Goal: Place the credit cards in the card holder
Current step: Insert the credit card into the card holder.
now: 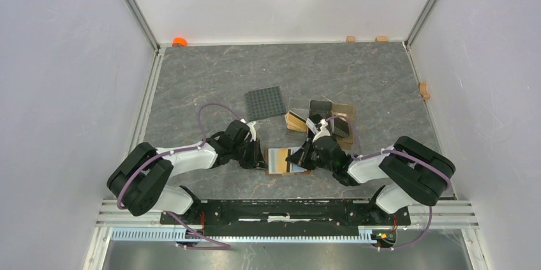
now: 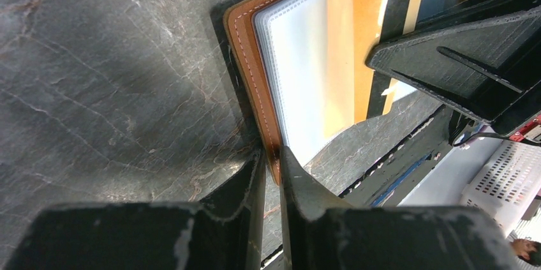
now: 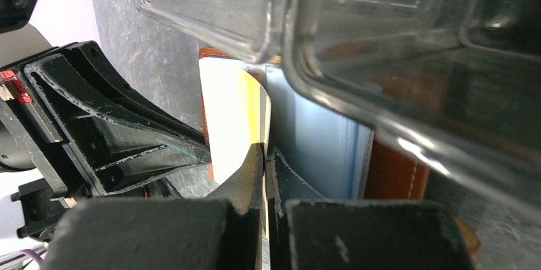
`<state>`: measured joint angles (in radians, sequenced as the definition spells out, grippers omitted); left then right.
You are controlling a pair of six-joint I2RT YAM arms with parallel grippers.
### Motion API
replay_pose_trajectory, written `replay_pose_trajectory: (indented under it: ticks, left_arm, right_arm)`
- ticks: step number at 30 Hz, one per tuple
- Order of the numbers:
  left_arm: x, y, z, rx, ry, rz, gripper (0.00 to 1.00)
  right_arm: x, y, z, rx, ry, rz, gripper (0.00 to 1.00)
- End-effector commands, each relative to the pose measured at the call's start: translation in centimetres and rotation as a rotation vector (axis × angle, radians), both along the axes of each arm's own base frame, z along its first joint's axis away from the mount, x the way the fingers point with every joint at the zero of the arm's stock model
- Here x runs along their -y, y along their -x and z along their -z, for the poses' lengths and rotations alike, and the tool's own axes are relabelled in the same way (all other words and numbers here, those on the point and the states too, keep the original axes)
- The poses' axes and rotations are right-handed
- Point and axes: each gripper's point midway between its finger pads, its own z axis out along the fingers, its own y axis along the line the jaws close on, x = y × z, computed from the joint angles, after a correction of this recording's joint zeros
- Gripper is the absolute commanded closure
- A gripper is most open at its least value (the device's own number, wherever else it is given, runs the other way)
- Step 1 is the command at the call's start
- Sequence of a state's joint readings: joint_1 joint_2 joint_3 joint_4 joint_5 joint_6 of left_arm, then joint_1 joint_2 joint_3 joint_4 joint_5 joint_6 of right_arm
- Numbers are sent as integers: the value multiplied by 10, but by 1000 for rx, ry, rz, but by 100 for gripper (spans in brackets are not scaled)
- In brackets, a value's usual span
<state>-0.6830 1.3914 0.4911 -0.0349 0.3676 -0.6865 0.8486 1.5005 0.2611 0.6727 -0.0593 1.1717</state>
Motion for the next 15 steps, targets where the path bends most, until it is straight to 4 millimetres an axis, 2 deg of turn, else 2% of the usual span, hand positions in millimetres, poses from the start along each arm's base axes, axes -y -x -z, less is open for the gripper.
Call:
replay_pose_trajectory:
  ticks: [1, 4, 8, 12, 15]
  left_arm:
    - [-5, 2, 5, 32, -27, 36, 80]
    - [-5, 2, 5, 34, -28, 37, 80]
    - [-4, 1, 4, 38, -26, 35, 80]
    - [-6, -1, 1, 48, -31, 18, 80]
    - [-7, -2, -3, 59, -28, 6, 79]
  right_arm:
    - [14, 29, 41, -108, 145, -105, 100]
    - [9, 30, 44, -119, 146, -125, 100]
    - [3, 23, 44, -86, 165, -148, 94]
    - [7, 16, 37, -33, 232, -141, 83]
    - [15, 12, 32, 11, 293, -132, 69]
